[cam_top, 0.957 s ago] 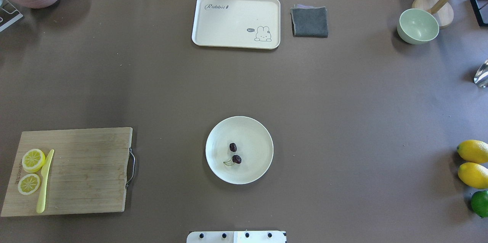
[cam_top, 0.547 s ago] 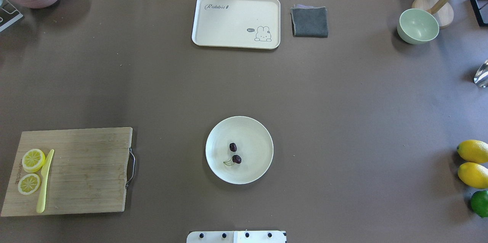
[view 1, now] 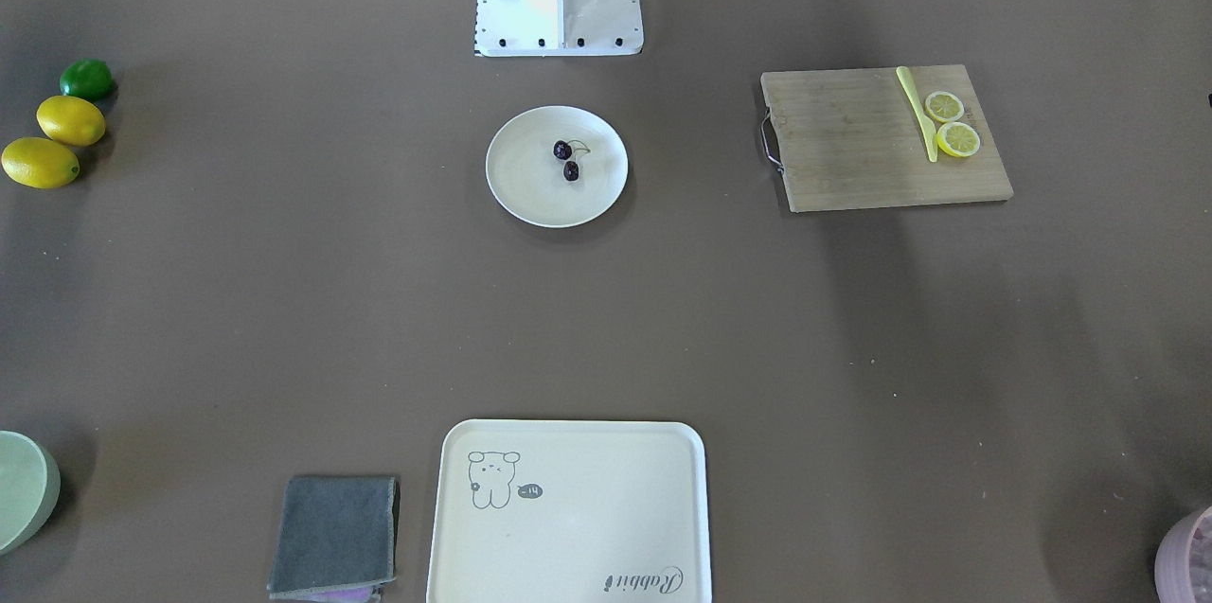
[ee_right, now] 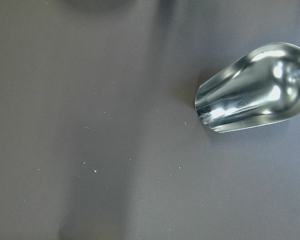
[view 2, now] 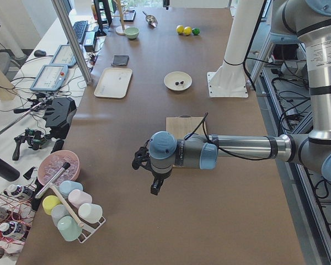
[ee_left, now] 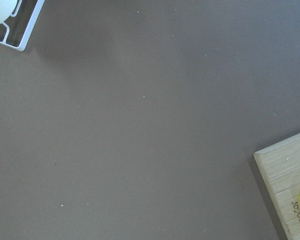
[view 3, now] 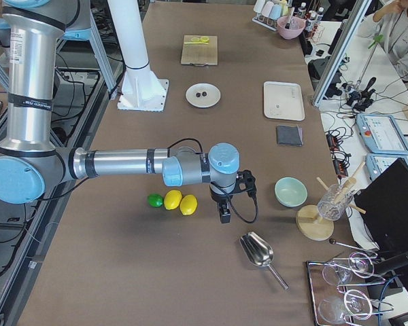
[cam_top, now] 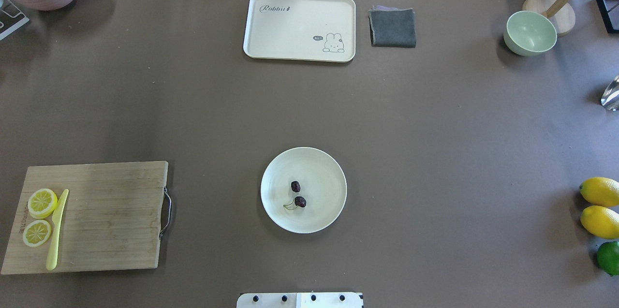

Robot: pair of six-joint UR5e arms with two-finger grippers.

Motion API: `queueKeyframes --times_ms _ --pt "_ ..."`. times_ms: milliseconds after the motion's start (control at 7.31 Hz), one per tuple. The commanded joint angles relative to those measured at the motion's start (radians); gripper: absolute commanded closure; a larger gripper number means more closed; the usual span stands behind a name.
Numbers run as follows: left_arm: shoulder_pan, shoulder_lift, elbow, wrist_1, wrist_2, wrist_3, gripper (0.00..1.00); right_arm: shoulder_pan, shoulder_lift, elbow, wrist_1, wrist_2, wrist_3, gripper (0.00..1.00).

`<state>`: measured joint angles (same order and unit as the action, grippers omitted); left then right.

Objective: Place red cherry on plate

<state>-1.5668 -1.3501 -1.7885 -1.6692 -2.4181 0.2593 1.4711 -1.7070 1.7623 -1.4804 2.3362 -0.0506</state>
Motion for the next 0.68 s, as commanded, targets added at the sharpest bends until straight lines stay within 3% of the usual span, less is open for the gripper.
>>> queueKeyframes --times_ms 0,547 --pt "-0.001 0.002 0.0 -0.001 0.004 0.0 0.02 0.0 -0.002 -0.001 0.0 0.0 0.0 0.0" --pt "-0.001 0.003 0.001 -0.001 0.004 0.0 0.02 0.0 -0.005 0.005 0.002 0.002 0.0 0.0"
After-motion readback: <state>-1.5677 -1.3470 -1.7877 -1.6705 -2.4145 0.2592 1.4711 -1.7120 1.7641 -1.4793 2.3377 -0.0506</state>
